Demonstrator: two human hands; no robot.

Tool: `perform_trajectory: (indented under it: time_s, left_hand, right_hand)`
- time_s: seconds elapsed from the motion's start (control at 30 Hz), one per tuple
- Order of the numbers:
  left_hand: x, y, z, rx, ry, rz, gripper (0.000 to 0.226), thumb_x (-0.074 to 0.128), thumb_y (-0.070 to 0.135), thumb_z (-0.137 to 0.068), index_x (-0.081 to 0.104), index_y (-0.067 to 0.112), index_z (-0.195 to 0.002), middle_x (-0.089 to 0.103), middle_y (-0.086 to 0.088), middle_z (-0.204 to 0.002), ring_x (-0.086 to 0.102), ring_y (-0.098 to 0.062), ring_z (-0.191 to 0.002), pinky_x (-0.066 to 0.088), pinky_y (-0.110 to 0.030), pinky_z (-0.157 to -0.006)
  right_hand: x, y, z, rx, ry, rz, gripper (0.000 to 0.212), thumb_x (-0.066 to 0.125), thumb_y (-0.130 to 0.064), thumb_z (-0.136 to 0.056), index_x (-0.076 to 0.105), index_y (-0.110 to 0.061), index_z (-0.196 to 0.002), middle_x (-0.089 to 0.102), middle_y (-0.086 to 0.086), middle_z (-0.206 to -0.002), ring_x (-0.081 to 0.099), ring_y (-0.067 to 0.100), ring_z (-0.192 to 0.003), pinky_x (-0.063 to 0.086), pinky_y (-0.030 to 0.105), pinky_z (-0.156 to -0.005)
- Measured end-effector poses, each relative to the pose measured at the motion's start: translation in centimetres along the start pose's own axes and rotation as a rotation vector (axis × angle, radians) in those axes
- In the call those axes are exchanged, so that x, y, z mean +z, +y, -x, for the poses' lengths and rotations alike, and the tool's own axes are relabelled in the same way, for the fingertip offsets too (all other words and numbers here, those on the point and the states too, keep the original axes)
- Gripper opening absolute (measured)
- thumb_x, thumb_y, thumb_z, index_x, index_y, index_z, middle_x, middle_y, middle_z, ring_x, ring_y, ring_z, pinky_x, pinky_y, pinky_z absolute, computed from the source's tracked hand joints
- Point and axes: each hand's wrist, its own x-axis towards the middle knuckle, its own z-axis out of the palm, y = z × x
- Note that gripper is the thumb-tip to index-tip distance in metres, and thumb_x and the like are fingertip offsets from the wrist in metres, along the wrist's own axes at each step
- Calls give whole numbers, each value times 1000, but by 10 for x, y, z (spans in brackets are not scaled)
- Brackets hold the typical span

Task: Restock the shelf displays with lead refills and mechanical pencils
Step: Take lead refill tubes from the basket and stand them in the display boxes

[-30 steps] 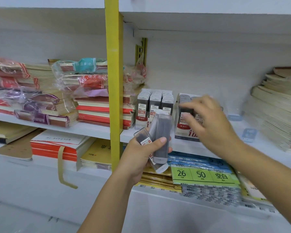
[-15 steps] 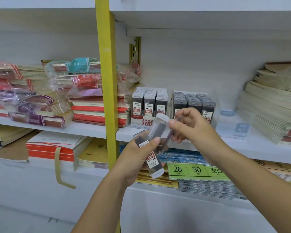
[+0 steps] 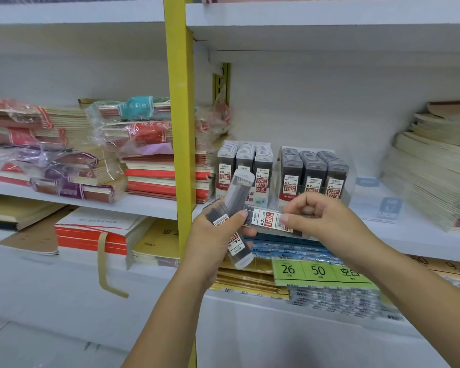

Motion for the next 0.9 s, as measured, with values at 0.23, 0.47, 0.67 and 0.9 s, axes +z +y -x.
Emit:
perform_trajectory:
  time_s: [0.23,0.47,0.67,0.9]
  left_hand:
    - [5,3,-2,6,-34,-77,17,69,31,-93,70,47,-98,79,-8,-81,75,-20,-70,62,-31,-61]
    - [10,1,-9,-16,-25,-15,28,69,31,-92,62,30,-119,79,6,-96,76,-17,-74,62,-31,-60]
    - [8,-1,-10,-6,-25,-30,17,65,27,-96,66,29,-114,78,6,-99,75,-16,-73,59,-29,-58]
    - [6,-4,-11,-97,-41,-27,21,68,33,-93,63,28,-113,77,-9,-76,75,-22,-64,58,-27,-55]
  right_hand:
    - [4,-13,-1,-88,-185,340,60,68,-5,-86,50,-50,-121,62,-15,-97,64,3,-75,57,25,-60]
    - [-38,-43,-22,-434,304,242,55,71,-7,-84,46,-48,-110,64,-8,-99,67,7,-87,56,22,-73]
    - [-42,-38,-46,-507,378,620,47,72,-18,-85,43,-30,-120,60,-15,-101,61,12,-93,53,36,-79]
    - [-33,-3,-59,-495,286,959,47,80,-29,-75,60,-25,-117,57,0,-112,42,16,-105,36,31,-87]
